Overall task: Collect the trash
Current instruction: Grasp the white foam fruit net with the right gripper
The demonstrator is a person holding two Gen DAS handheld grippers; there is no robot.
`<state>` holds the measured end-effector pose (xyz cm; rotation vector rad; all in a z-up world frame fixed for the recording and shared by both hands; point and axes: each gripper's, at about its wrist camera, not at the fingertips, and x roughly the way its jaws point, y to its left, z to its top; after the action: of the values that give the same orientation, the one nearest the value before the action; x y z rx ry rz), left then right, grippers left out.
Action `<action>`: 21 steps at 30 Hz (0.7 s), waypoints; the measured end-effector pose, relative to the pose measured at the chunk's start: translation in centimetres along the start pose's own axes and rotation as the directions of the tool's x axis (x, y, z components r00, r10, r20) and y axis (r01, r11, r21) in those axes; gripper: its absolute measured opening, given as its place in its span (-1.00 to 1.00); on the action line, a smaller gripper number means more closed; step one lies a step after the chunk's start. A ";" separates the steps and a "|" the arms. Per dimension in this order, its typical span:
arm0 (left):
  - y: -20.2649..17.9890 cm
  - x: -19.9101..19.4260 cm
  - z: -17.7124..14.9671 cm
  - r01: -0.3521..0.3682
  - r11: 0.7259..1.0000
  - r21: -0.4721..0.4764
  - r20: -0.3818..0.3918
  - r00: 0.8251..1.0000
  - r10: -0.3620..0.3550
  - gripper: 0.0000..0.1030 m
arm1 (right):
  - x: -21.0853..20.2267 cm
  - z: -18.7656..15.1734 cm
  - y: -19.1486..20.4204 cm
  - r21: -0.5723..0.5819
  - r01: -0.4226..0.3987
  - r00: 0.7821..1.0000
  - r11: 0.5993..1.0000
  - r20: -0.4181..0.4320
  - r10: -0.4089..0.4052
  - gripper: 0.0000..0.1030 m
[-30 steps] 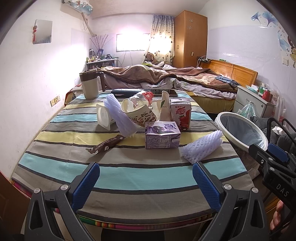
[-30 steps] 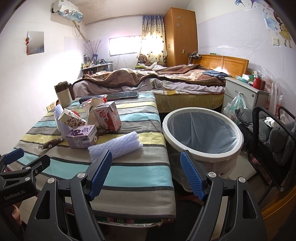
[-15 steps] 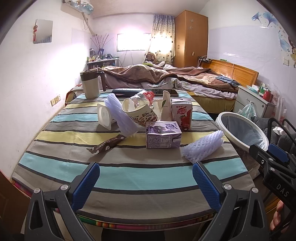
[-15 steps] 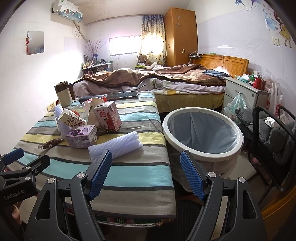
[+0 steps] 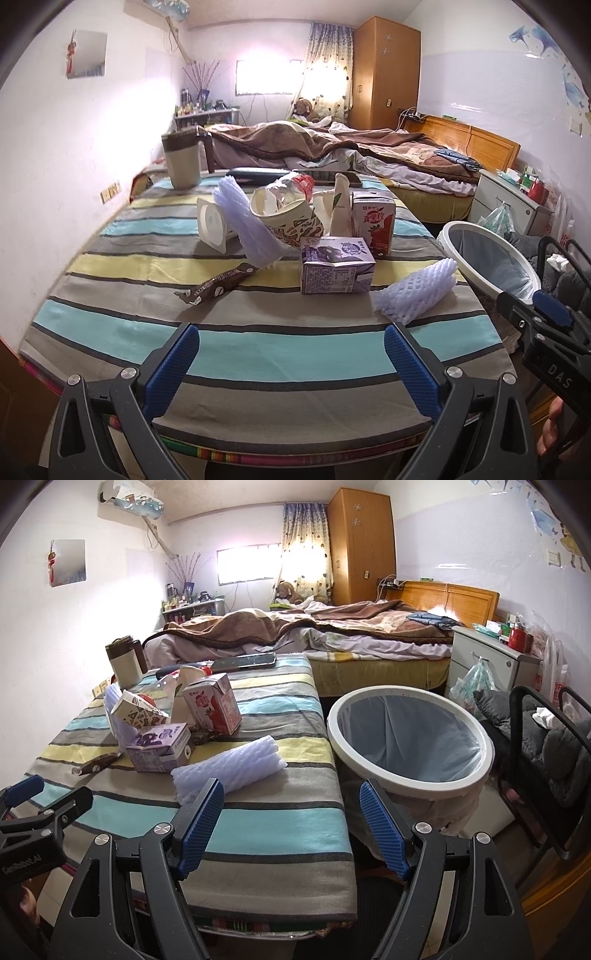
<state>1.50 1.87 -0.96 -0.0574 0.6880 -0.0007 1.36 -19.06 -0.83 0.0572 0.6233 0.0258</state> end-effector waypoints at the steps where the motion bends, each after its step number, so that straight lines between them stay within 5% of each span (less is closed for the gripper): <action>1: 0.3 0.4 0.0 0.007 1.000 -0.008 -0.017 1.000 -0.007 0.97 | 0.3 0.0 0.0 0.001 0.001 1.000 1.000 -0.009 -0.001 0.50; 21: 3.9 4.4 2.4 0.048 0.997 -0.059 -0.058 0.997 -0.051 0.97 | 7.2 1.4 3.1 0.083 -0.164 0.965 0.983 -0.193 0.177 0.50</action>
<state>6.36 5.82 -2.16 -0.1304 0.7458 -0.0299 8.01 -15.69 -3.72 0.1748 0.8191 0.1797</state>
